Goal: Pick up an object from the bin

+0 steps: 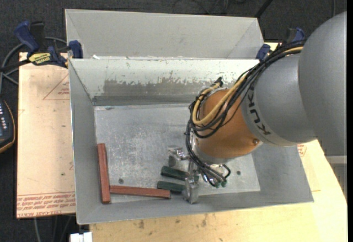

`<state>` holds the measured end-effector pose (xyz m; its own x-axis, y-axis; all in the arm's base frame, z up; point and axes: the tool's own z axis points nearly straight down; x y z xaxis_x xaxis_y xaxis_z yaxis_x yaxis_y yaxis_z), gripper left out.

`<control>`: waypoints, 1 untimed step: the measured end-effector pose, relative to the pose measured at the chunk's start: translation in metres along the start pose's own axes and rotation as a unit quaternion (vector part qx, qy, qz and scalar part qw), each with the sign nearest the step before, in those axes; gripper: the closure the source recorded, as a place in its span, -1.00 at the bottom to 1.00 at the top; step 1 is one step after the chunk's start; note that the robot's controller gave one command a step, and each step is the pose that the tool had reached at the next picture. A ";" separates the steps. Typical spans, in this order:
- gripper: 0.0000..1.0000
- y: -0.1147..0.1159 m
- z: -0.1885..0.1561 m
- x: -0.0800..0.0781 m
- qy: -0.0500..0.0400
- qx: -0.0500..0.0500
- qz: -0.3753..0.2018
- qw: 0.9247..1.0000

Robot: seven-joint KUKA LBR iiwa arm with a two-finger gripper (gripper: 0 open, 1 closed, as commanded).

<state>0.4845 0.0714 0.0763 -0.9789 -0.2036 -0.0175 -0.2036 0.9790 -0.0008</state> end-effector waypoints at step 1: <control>1.00 0.000 0.000 0.001 0.002 0.000 0.001 1.000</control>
Offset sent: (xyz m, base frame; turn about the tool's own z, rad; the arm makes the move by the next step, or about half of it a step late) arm 0.0000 0.0000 0.0000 0.0000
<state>0.4835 0.0713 0.0762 -0.9792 -0.2022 -0.0141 -0.2023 0.9793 0.0002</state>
